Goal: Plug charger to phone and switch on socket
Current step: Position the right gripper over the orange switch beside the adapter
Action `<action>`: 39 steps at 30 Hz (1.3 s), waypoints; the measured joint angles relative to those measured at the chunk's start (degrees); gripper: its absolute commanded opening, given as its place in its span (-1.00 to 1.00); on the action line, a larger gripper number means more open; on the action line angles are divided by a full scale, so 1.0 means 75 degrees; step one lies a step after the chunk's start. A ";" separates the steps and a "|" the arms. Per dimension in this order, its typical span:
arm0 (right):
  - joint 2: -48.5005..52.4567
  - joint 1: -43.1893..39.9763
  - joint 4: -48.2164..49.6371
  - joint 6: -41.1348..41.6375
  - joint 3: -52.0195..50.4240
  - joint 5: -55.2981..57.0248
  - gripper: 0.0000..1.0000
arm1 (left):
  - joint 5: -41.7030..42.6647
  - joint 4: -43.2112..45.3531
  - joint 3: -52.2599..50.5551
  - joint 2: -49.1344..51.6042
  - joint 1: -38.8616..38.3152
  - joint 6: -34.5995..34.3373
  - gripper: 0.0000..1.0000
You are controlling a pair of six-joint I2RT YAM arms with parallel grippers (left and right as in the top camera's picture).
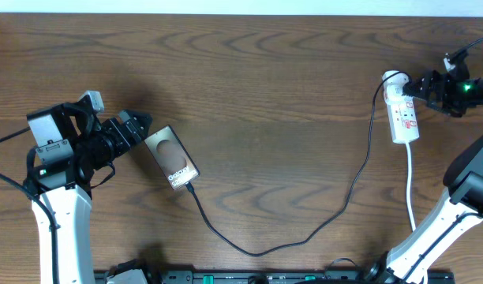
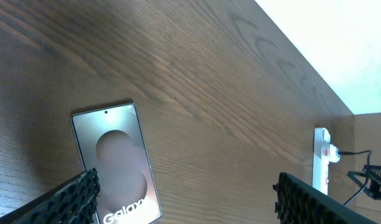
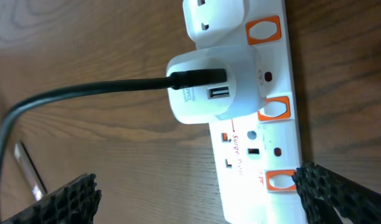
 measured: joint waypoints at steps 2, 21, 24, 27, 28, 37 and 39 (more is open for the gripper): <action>0.0073 0.0000 0.0003 -0.0117 0.0000 0.0079 0.99 | 0.0000 0.0000 0.0000 0.0000 0.0000 0.0000 0.76; 0.0455 0.0090 0.0685 -0.0332 0.0000 0.0216 0.99 | 0.0000 0.0000 0.0000 0.0003 0.0000 0.0000 0.77; 0.0455 0.0219 0.0781 -0.0329 0.0000 0.0216 0.98 | 0.0000 0.0000 0.0000 0.0000 0.0000 0.0000 0.76; 0.0455 0.0396 0.0909 -0.0312 0.0000 0.0204 0.99 | 0.0000 0.0000 0.0000 0.0000 0.0000 0.0000 0.76; 0.0455 0.0446 0.0950 -0.0297 0.0000 0.0198 0.99 | 0.0000 0.0000 0.0000 0.0003 0.0000 0.0000 0.76; 0.0455 0.0632 0.1043 -0.0283 0.0000 0.0224 0.99 | 0.0000 0.0000 0.0000 0.0000 0.0000 -0.0003 0.76; 0.0463 0.0632 0.1067 -0.0239 0.0000 0.0277 0.99 | 0.0000 0.0000 0.0000 0.0000 0.0000 0.0000 0.76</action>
